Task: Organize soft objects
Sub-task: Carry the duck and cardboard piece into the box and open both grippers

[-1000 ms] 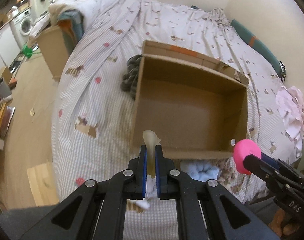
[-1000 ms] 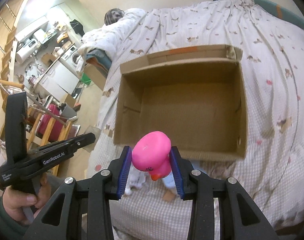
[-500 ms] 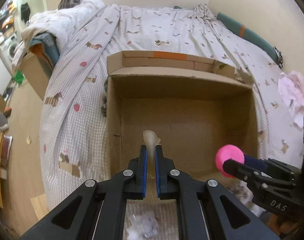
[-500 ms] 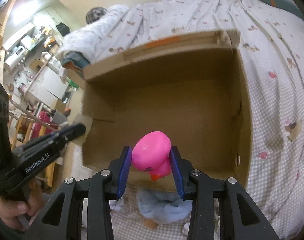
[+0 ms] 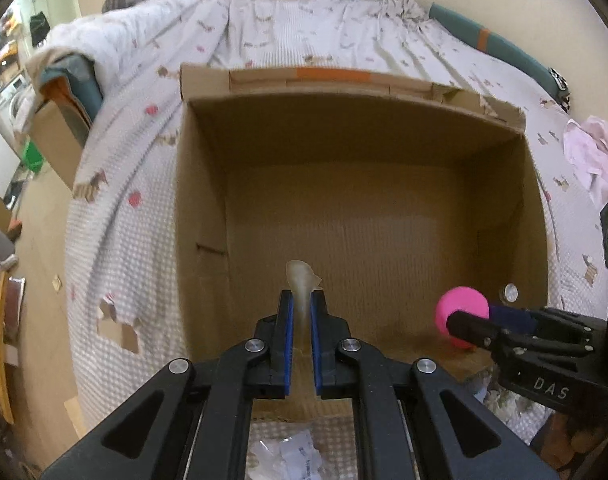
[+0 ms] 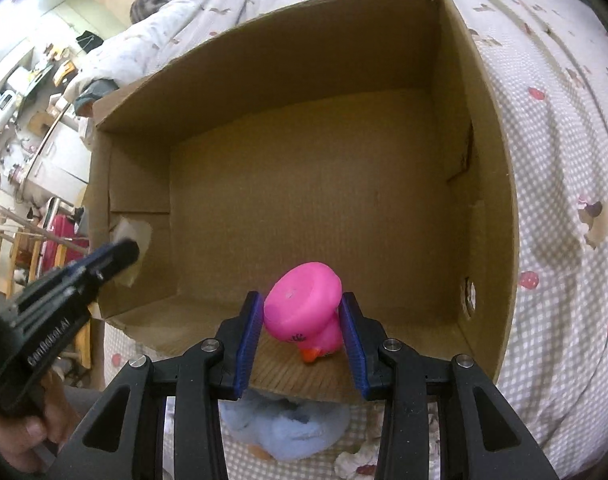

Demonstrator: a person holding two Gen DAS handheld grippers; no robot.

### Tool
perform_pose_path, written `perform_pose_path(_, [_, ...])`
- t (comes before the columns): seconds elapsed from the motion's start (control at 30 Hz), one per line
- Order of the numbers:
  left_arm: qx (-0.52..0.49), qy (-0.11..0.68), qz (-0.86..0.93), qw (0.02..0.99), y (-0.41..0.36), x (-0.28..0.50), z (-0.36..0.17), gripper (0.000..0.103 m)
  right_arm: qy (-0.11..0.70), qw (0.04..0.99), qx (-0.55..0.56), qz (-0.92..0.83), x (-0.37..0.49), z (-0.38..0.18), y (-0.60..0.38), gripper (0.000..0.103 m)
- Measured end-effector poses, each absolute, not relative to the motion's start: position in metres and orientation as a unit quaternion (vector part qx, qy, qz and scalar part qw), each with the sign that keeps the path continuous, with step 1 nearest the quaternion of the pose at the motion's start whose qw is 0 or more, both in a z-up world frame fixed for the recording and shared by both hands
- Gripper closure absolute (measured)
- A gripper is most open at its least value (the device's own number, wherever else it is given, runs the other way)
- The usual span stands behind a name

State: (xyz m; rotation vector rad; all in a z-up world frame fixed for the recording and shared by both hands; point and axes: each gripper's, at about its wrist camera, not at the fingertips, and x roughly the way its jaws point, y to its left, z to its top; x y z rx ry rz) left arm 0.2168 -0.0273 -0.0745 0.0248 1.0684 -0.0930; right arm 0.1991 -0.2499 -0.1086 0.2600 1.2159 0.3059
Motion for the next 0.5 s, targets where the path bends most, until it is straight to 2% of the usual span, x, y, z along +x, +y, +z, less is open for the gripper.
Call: perform_pose_path(0.5, [-0.001, 0.517, -0.044, 0.855, -0.0226, 0.2190, -0.0774, 0.094, 0.568, 0.804, 0.108, 0.141, 0.2012, -0.1084, -0.2402, 0.061])
